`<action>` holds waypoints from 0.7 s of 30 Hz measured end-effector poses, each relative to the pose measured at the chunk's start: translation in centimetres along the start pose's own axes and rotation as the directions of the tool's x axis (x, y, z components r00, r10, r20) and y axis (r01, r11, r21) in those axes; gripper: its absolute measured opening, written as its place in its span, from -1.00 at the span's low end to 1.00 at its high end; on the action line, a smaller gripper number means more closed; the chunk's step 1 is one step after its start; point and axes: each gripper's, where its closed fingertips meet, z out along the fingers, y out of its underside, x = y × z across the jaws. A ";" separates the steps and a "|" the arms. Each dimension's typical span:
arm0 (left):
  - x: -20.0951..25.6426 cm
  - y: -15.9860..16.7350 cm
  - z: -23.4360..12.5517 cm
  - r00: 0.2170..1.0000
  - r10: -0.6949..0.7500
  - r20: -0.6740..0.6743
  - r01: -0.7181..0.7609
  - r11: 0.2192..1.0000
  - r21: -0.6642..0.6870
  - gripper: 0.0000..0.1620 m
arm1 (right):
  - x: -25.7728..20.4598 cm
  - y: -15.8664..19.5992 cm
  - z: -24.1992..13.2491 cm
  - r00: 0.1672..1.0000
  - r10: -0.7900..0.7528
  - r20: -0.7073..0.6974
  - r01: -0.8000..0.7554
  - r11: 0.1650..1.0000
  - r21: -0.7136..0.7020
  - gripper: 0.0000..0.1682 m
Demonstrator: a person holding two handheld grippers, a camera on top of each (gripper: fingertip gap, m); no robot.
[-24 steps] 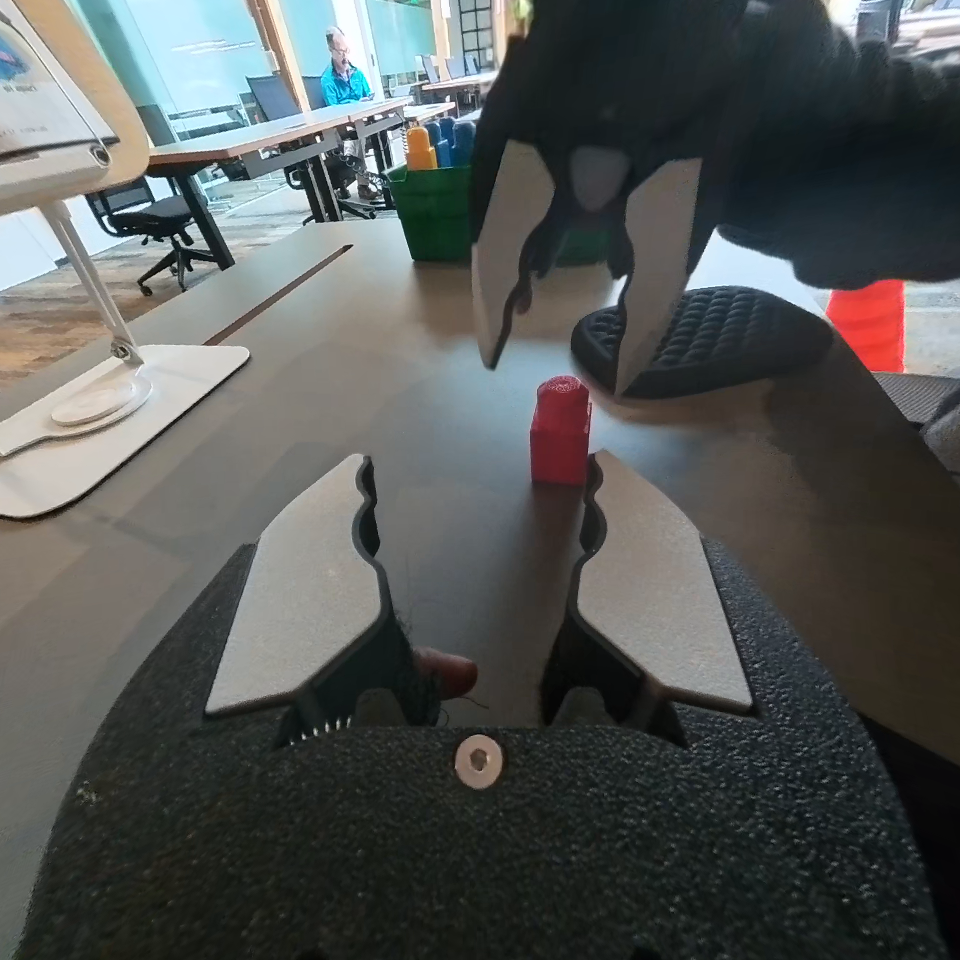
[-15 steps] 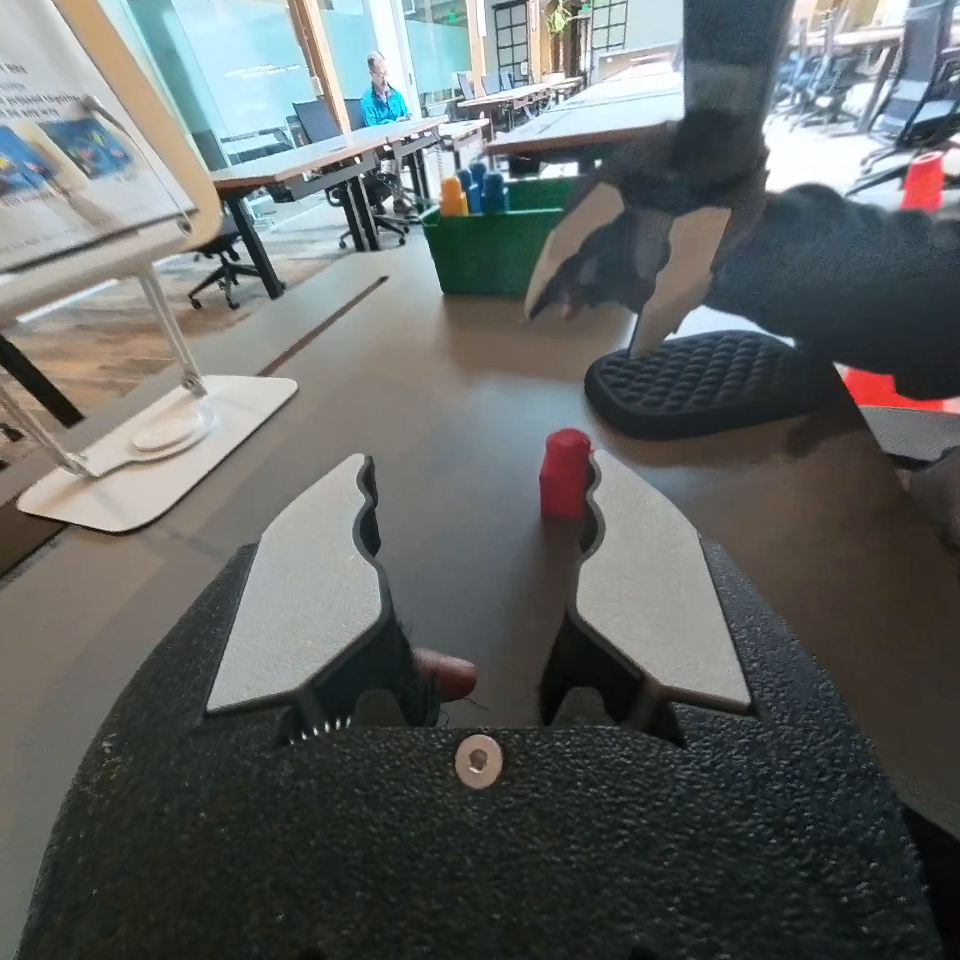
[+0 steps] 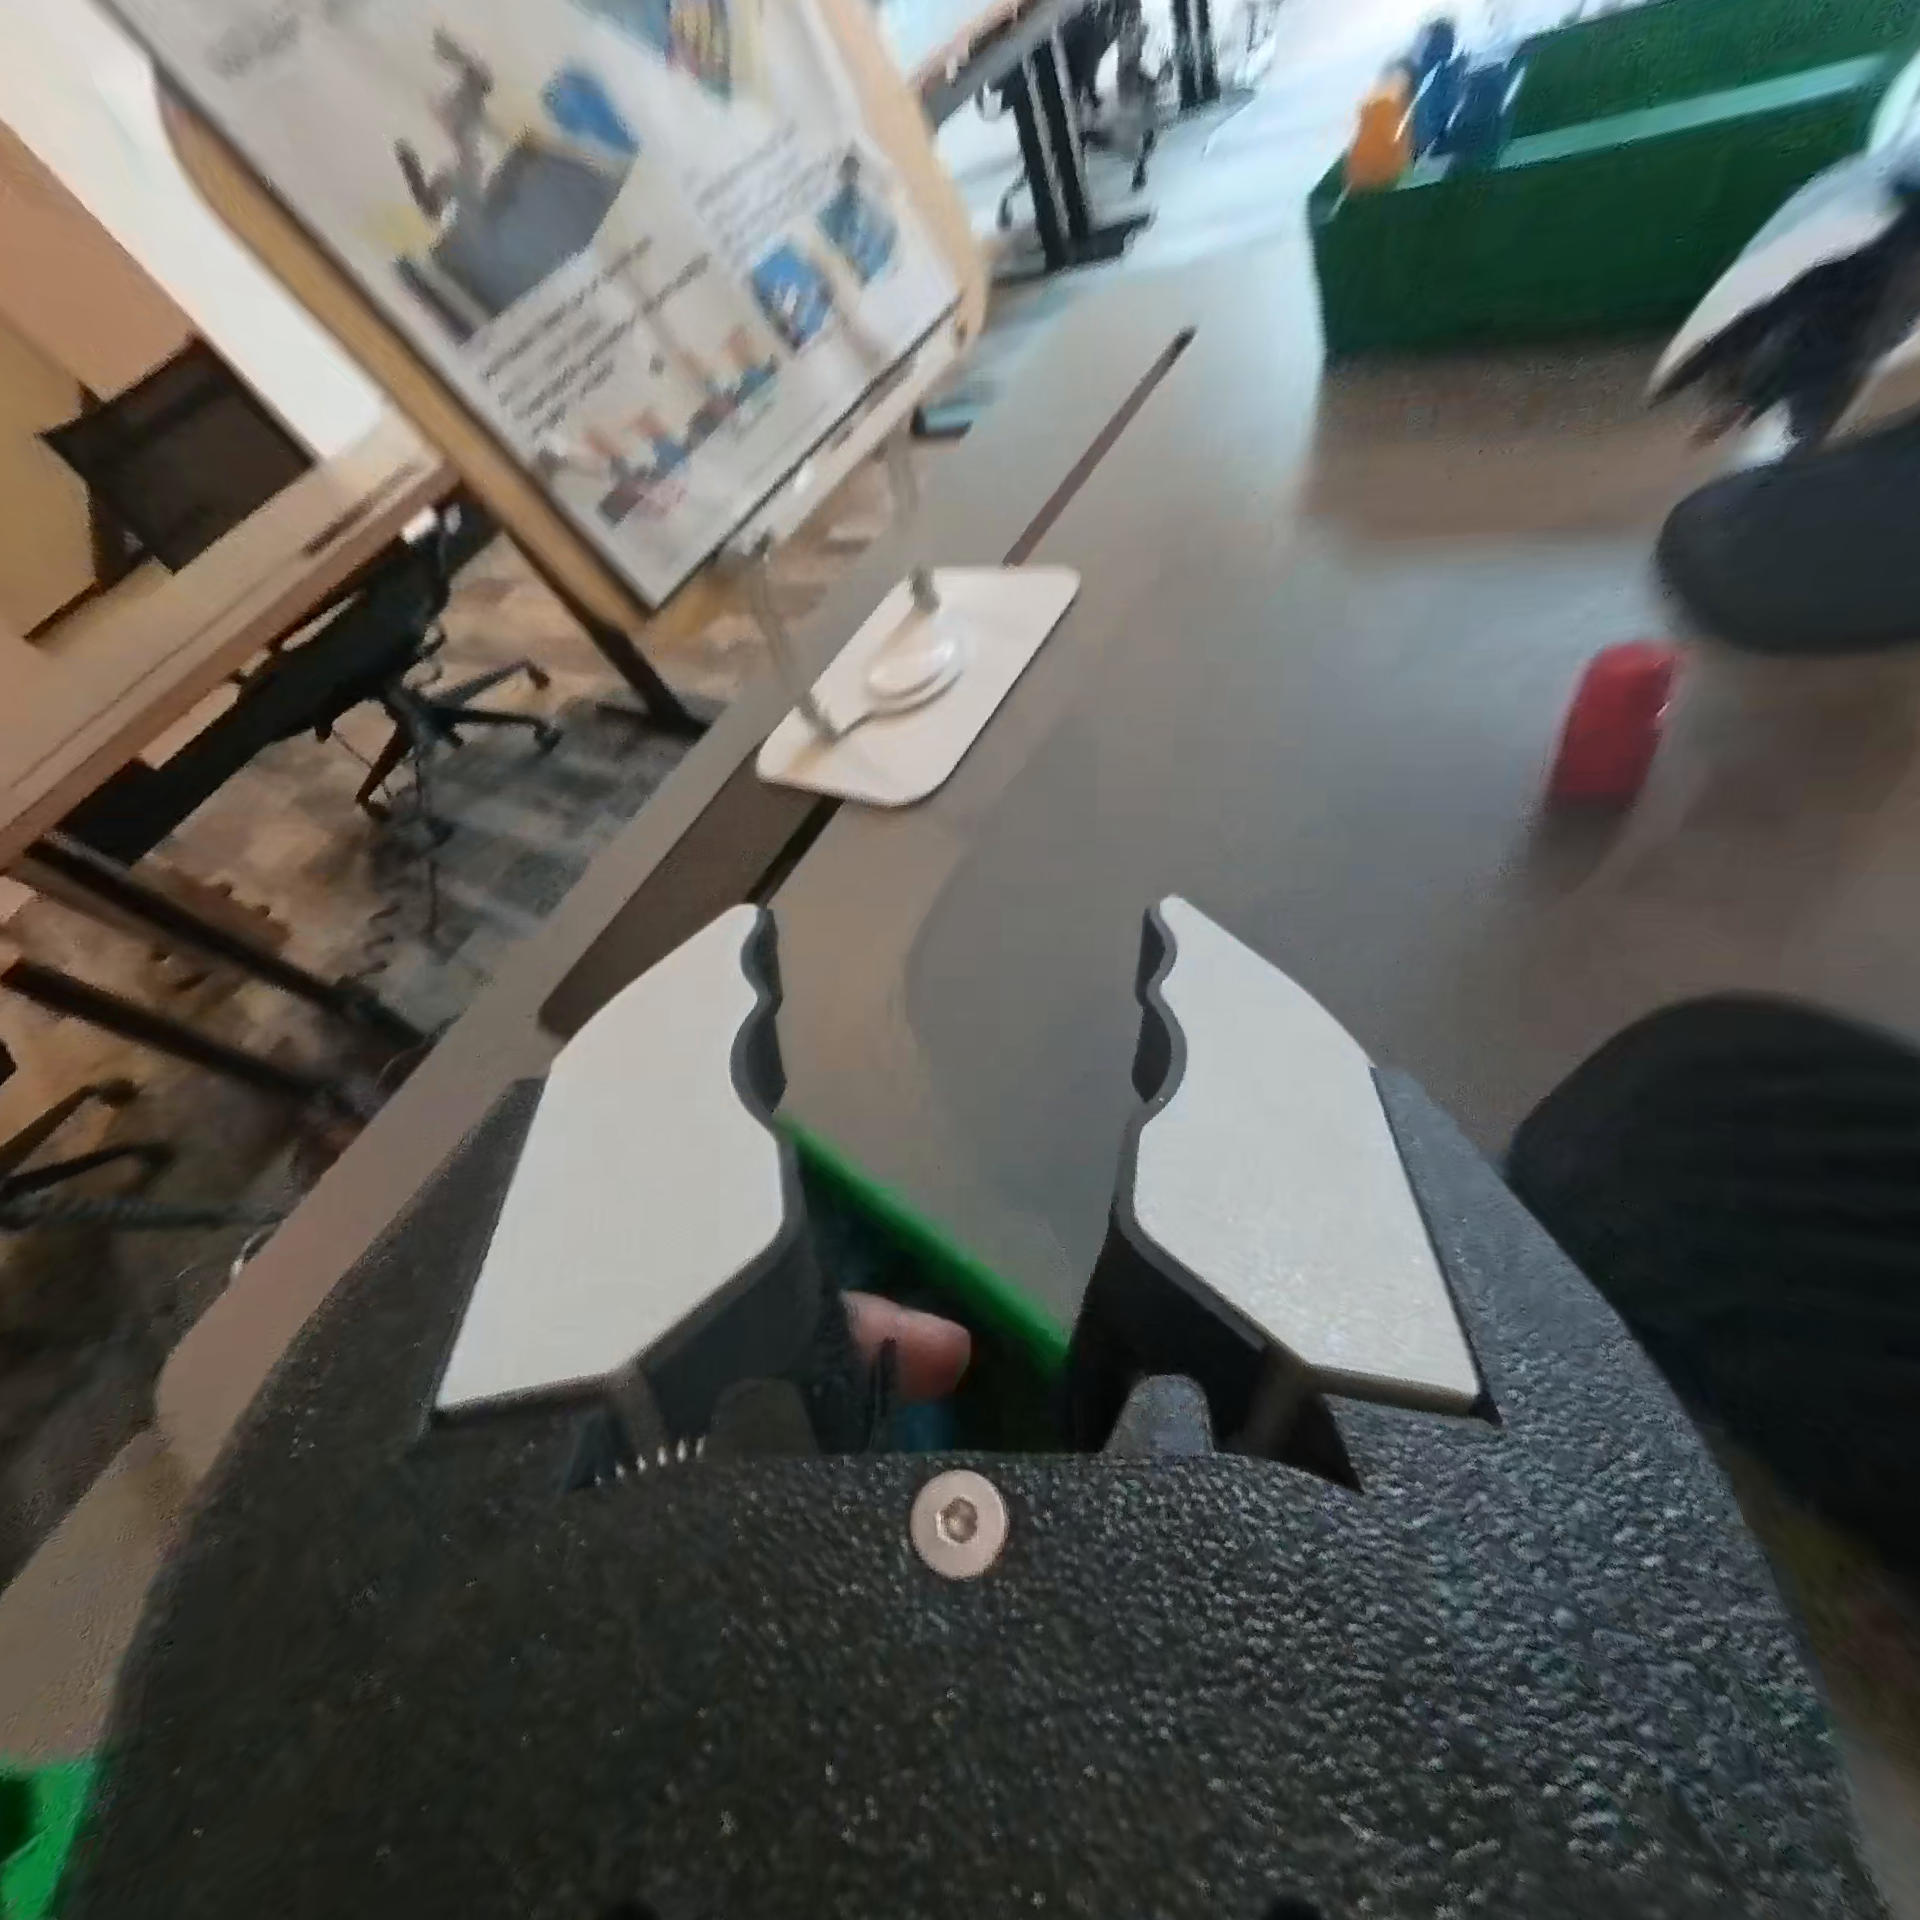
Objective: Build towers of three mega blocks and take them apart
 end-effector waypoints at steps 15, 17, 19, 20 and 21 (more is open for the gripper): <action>-9.4 19.5 4.3 0.969 0.151 -0.194 -0.234 0.807 -0.542 -0.26 | 0.2 0.2 0.1 1.000 0.018 -0.007 -0.018 1.000 -0.009 -0.42; -9.3 20.4 4.7 0.958 0.155 -0.241 -0.267 0.783 -0.562 -0.26 | 0.3 0.2 0.1 1.000 0.018 -0.010 -0.018 1.000 -0.010 -0.42; -9.1 21.1 5.0 0.948 0.157 -0.278 -0.294 0.765 -0.573 -0.28 | 0.3 0.2 0.1 1.000 0.020 -0.012 -0.020 1.000 -0.009 -0.42; -9.0 21.4 5.1 0.943 0.156 -0.292 -0.305 0.756 -0.579 -0.28 | 0.3 0.2 0.1 1.000 0.022 -0.013 -0.022 1.000 -0.010 -0.43; -9.0 21.8 5.2 0.940 0.157 -0.303 -0.315 0.744 -0.589 -0.29 | 0.4 0.2 0.1 1.000 0.023 -0.013 -0.023 1.000 -0.010 -0.43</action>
